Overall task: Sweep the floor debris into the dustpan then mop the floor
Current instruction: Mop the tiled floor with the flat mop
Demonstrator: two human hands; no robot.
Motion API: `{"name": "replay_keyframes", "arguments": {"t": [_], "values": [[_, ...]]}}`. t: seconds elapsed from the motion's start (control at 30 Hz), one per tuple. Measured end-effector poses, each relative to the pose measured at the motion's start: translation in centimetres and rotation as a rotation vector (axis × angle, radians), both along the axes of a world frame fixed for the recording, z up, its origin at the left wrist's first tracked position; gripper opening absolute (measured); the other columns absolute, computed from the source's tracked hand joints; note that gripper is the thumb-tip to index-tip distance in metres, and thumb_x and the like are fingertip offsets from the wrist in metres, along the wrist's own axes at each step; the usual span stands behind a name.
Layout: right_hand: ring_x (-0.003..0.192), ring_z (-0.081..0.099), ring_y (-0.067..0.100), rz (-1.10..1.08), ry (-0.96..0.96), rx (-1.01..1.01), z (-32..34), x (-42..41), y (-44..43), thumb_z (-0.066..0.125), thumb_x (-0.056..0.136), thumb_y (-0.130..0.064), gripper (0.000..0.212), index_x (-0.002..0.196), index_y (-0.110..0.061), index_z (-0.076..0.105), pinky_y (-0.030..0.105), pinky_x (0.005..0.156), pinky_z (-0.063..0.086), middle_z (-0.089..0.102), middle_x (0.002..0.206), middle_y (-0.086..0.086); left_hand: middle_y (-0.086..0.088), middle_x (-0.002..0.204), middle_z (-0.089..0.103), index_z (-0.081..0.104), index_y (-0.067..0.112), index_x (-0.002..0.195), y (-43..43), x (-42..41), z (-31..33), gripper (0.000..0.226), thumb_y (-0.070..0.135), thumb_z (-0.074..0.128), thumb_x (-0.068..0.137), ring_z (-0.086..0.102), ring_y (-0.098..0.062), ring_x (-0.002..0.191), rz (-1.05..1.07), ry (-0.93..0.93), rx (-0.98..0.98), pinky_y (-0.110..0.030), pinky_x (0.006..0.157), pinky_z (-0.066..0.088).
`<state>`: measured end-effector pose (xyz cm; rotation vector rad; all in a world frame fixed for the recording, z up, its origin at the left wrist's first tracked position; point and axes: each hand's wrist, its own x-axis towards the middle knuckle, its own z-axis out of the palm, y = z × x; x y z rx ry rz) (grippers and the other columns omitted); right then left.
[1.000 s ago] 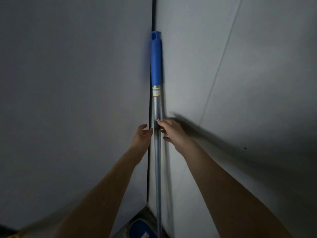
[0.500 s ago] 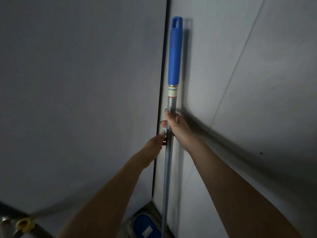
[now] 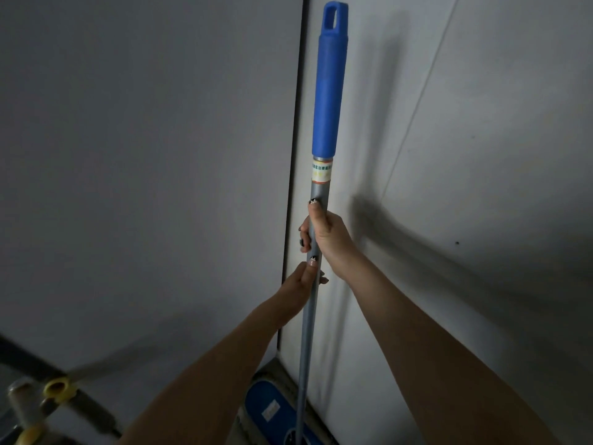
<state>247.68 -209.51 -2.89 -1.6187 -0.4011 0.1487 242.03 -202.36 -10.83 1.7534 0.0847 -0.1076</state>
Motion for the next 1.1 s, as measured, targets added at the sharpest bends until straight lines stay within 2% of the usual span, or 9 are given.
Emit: {"name": "replay_keyframes", "arguments": {"t": [0.07,0.17,0.23,0.37,0.47,0.77,0.9,1.1], "values": [[0.038,0.048,0.010,-0.030,-0.043,-0.015,0.3,-1.0,-0.3,0.042,0.097,-0.042,0.050,0.057,-0.014,0.047,0.023,0.049,0.046,0.049,0.038,-0.005,-0.001,0.105,0.060,0.052,0.012,0.111,-0.6,-0.7,0.2,0.047,0.041,0.016,0.100,0.054,-0.013,0.103,-0.011,-0.042,0.017,-0.027,0.091,0.035],[0.034,0.045,0.007,-0.086,-0.082,-0.015,0.6,-2.2,-1.0,0.041,0.098,-0.042,0.050,0.055,-0.016,0.047,0.020,0.044,0.043,0.048,0.036,-0.007,0.000,0.082,0.059,0.052,0.014,0.089,-1.6,-1.4,0.6,0.041,0.035,0.020,0.101,0.057,-0.010,0.080,0.028,-0.117,-0.012,-0.027,0.083,0.043],[0.033,0.044,0.007,-0.095,-0.090,-0.013,1.3,-2.9,-1.5,0.041,0.097,-0.045,0.051,0.055,-0.016,0.046,0.019,0.044,0.043,0.047,0.036,-0.007,0.000,0.074,0.055,0.050,0.014,0.083,-2.4,-1.9,1.3,0.039,0.032,0.021,0.101,0.055,-0.009,0.072,0.035,-0.154,-0.015,-0.022,0.075,0.045],[0.032,0.042,0.010,-0.070,-0.074,0.032,3.5,-4.5,-3.0,0.041,0.082,-0.057,0.052,0.049,-0.016,0.043,0.019,0.041,0.042,0.043,0.036,-0.006,0.000,0.074,0.053,0.049,0.010,0.088,-3.9,-3.3,3.1,0.038,0.032,0.020,0.101,0.054,-0.007,0.070,0.023,-0.182,0.013,-0.012,0.066,0.045],[0.031,0.042,0.009,-0.072,-0.090,0.057,5.1,-5.7,-3.9,0.040,0.079,-0.061,0.054,0.049,-0.017,0.042,0.017,0.039,0.042,0.043,0.036,-0.005,-0.002,0.073,0.052,0.049,0.006,0.091,-5.0,-4.4,4.8,0.039,0.032,0.021,0.101,0.053,-0.007,0.068,0.041,-0.211,0.002,-0.005,0.060,0.044],[0.030,0.041,0.014,-0.028,-0.134,0.150,11.1,-11.5,-8.5,0.041,0.074,-0.071,0.060,0.048,-0.016,0.041,0.023,0.041,0.042,0.042,0.034,-0.004,-0.006,0.070,0.053,0.050,0.003,0.086,-9.9,-10.0,10.7,0.045,0.036,0.023,0.101,0.056,-0.008,0.062,0.157,-0.352,0.035,-0.008,0.059,0.045],[0.032,0.041,0.015,0.043,-0.153,0.174,12.9,-14.9,-11.1,0.041,0.075,-0.070,0.060,0.048,-0.017,0.040,0.025,0.041,0.042,0.041,0.035,-0.005,-0.005,0.068,0.053,0.049,0.006,0.079,-12.6,-13.4,12.2,0.045,0.037,0.024,0.100,0.055,0.001,0.053,0.209,-0.404,0.037,-0.007,0.055,0.046],[0.033,0.041,0.014,0.103,-0.169,0.169,15.5,-19.2,-13.8,0.039,0.086,-0.065,0.063,0.050,-0.014,0.040,0.025,0.043,0.042,0.041,0.035,-0.005,-0.003,0.067,0.050,0.046,0.013,0.072,-16.3,-17.9,14.9,0.043,0.038,0.025,0.100,0.052,-0.008,0.058,0.352,-0.420,0.002,-0.008,0.052,0.046]]}}
